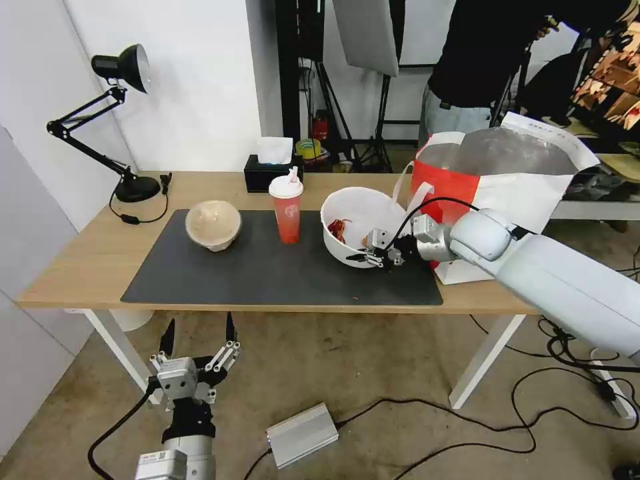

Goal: Pick up the trash from the table and place it into the takeout bag.

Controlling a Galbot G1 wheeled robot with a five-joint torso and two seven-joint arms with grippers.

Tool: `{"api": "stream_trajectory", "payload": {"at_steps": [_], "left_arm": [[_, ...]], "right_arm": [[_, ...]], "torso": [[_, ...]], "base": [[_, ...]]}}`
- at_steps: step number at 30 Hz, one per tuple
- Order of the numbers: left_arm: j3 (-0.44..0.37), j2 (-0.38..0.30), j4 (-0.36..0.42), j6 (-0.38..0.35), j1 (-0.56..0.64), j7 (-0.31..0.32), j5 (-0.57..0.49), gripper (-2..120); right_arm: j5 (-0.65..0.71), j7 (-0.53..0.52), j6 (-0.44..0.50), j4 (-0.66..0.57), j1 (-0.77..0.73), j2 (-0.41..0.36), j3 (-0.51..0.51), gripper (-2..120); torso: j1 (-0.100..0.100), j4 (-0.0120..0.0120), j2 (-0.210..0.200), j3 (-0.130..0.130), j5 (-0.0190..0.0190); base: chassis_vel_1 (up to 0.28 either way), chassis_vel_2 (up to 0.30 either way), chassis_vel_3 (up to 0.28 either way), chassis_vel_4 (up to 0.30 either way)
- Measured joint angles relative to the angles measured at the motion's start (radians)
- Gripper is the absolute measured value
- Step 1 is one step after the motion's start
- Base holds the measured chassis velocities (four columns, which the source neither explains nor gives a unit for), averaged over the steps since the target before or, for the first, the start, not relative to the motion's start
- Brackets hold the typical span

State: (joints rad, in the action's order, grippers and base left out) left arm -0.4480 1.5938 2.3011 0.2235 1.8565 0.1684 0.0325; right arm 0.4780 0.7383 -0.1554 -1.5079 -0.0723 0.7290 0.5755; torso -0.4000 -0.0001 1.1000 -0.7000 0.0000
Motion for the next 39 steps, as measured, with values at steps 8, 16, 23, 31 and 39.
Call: {"api": "stream_trajectory", "payload": {"at_steps": [8,16,23,31,39], "left_arm": [[-0.006,0.000,0.022,0.001,0.007,-0.001,-0.004,100],[-0.006,0.000,0.030,0.001,0.012,-0.001,-0.004,100],[-0.007,0.000,0.035,0.003,0.015,-0.001,-0.004,100],[-0.005,0.000,0.036,0.007,0.017,-0.002,-0.003,100],[-0.004,0.000,0.036,0.010,0.018,-0.002,-0.001,100]], "right_arm": [[0.053,0.007,0.000,-0.056,0.012,-0.015,-0.009,0],[0.086,0.017,-0.002,-0.098,0.013,-0.033,-0.010,0],[0.114,0.036,-0.007,-0.172,-0.010,-0.077,-0.021,0],[0.120,0.046,-0.009,-0.235,-0.034,-0.126,-0.041,0],[0.123,0.054,-0.010,-0.277,-0.057,-0.163,-0.063,0]], "torso": [[0.000,0.0001,0.000,0.000,0.0000],[0.000,0.0001,0.000,0.000,0.0000],[0.000,0.0000,0.000,0.000,0.0000],[0.000,0.0001,0.000,0.000,0.0001],[0.000,0.0001,0.000,0.000,0.0001]], "base": [[0.000,0.000,0.000,0.000],[0.000,0.000,0.000,0.000],[0.000,0.000,0.000,0.000],[0.000,0.000,0.000,0.000],[0.000,0.000,0.000,0.000]]}}
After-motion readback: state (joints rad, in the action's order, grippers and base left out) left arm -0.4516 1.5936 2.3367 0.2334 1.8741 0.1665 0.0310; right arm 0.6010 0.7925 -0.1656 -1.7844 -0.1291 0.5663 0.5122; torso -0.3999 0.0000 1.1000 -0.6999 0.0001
